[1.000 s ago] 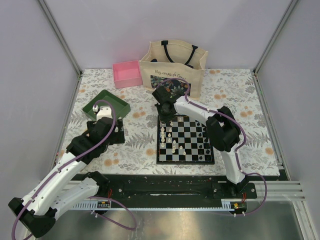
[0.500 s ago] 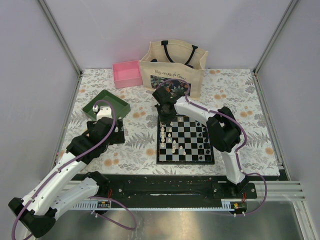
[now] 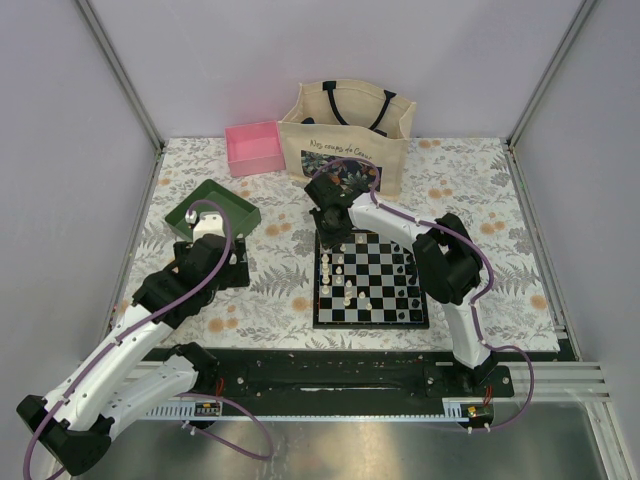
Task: Set up the chess pieces on the board
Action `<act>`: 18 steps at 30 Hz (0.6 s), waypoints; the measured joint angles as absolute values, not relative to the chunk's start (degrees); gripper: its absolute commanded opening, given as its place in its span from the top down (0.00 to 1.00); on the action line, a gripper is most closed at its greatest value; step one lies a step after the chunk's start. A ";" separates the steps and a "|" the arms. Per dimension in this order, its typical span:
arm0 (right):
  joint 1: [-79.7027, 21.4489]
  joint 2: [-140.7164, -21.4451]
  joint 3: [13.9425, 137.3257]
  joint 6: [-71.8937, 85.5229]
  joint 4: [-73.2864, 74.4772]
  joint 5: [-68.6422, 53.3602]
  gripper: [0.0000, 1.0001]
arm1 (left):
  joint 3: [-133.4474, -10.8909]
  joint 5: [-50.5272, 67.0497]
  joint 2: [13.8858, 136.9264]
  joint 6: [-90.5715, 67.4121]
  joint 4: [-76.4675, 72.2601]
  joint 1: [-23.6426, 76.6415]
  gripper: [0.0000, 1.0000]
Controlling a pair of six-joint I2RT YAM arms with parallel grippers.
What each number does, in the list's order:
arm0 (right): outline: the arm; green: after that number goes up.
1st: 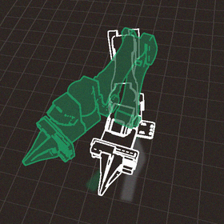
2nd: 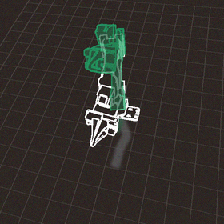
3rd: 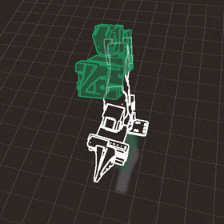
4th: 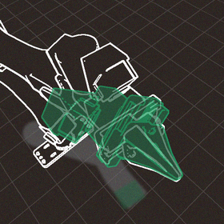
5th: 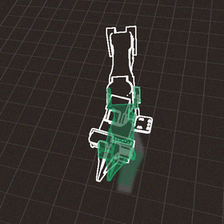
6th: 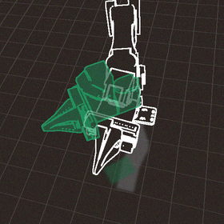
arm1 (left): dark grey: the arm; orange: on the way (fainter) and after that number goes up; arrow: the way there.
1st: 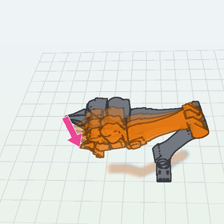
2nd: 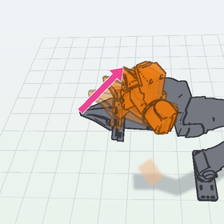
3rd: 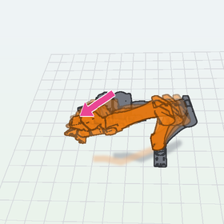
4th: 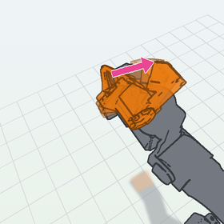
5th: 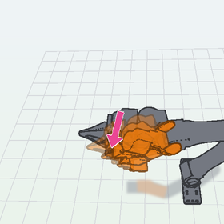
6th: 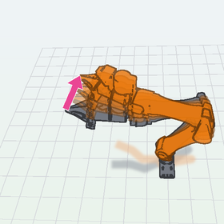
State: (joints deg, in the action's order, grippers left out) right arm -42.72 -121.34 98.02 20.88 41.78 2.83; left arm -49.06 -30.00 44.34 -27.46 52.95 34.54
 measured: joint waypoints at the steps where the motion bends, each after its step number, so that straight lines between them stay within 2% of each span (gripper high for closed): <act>1: -42.72 -121.36 98.02 20.88 41.80 2.87 0.69 | -49.06 -30.00 44.34 -27.46 52.95 34.54 0.01; 9: -42.72 -121.34 98.02 20.82 41.82 2.90 0.59 | -49.06 -30.00 44.34 -27.46 52.93 34.54 0.01; 18: -42.72 -120.33 99.20 19.99 42.68 5.06 0.56 | -49.06 -30.00 44.34 -27.46 52.95 34.54 0.01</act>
State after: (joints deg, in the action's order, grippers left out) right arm -42.72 -120.33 99.20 19.99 42.68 5.06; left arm -49.06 -30.00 44.34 -27.46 52.95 34.54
